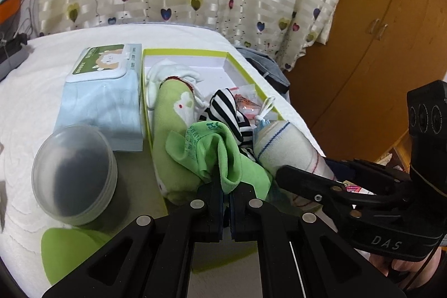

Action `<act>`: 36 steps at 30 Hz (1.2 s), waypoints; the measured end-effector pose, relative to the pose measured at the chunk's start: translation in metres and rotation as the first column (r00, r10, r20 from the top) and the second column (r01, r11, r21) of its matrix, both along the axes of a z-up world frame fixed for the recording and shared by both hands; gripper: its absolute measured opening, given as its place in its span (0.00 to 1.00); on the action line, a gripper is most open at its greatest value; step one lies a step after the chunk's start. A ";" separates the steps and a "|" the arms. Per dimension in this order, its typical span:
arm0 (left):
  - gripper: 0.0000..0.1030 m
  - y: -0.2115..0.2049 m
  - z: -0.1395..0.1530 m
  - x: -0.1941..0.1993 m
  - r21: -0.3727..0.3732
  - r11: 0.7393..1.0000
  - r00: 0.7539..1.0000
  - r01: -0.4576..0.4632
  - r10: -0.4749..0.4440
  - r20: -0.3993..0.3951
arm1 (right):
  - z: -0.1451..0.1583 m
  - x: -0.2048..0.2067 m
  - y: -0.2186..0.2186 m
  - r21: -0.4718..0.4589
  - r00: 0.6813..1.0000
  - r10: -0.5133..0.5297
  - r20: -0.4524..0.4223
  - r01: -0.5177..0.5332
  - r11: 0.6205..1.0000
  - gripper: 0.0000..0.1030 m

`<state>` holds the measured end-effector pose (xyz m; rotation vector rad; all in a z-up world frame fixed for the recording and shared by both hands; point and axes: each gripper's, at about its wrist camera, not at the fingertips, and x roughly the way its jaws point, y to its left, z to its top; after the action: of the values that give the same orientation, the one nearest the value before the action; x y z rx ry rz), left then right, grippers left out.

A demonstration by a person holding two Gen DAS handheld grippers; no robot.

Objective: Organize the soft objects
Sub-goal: 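Lower both items into the box and open both tools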

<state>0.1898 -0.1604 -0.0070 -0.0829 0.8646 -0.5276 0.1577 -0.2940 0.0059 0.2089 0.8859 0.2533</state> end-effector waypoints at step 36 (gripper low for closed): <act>0.16 0.051 0.052 -0.065 -0.093 0.995 0.993 -0.030 0.041 0.114 | 0.033 -0.013 0.018 -0.123 0.990 -0.050 0.134 0.067 0.990 0.45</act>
<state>0.1247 -0.1098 0.0447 -0.1493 0.7246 -0.5333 0.1442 -0.2763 0.0390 0.0983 0.7618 0.1534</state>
